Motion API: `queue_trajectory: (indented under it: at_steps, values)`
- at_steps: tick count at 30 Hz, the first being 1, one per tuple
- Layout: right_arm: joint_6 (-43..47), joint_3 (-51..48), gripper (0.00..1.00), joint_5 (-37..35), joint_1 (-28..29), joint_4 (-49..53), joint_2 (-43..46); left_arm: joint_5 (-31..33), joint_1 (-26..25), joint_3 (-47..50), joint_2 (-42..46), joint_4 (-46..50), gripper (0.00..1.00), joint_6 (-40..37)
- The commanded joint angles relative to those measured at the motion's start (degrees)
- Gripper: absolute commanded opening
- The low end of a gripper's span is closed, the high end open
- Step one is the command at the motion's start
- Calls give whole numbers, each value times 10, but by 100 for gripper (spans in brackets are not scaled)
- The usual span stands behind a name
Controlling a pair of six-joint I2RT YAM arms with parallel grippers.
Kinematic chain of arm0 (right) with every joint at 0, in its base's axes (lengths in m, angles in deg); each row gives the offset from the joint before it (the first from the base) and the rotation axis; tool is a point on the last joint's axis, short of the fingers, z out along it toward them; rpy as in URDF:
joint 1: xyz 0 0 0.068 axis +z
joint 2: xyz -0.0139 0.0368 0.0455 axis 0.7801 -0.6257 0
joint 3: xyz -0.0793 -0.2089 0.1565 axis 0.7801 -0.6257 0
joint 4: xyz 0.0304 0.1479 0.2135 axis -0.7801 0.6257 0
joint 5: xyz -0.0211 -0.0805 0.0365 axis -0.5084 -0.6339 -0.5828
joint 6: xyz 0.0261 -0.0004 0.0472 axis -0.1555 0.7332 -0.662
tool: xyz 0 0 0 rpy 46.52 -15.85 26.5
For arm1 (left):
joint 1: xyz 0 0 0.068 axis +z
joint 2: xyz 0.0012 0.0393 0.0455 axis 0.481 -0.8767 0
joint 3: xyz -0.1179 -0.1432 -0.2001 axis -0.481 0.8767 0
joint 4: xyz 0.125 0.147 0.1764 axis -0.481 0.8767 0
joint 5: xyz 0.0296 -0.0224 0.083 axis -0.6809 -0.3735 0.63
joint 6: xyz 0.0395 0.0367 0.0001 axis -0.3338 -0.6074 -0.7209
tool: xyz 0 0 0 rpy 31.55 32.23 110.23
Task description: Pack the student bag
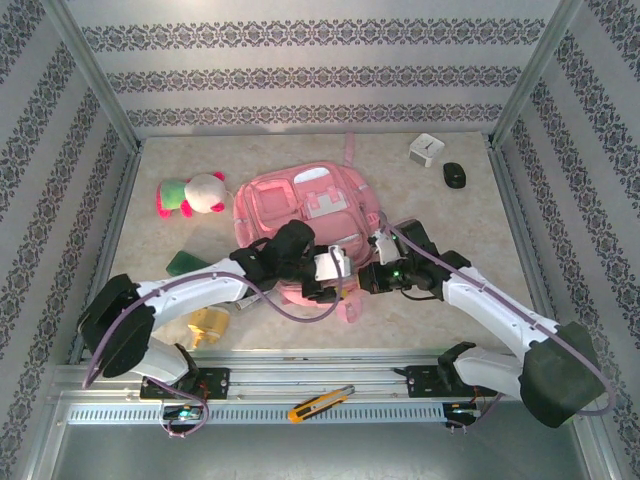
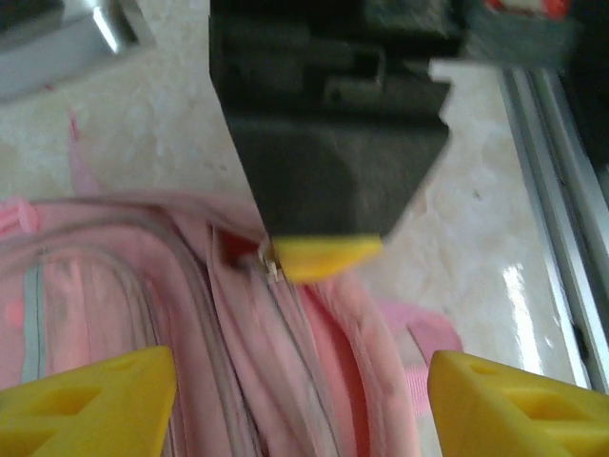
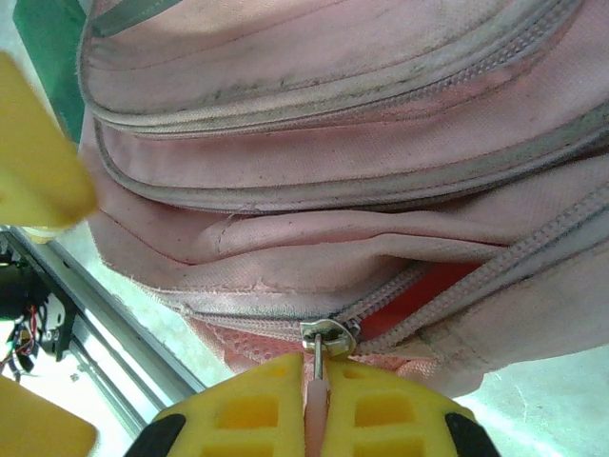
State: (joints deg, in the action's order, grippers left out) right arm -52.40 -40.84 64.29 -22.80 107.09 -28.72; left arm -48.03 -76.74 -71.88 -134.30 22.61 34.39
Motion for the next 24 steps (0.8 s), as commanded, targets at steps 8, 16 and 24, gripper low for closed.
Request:
queue_trajectory:
  at_steps: [8,16,24]
  values:
    - [-27,14,0,28,-11,1,45,80,-8,-15,-65,7,10,1]
    - [-1,6,0,34,-192,-44,-6,-26,-4,41,68,83,0,-95]
    - [24,100,0,-3,-252,-102,-171,-98,-4,59,148,154,0,-153]
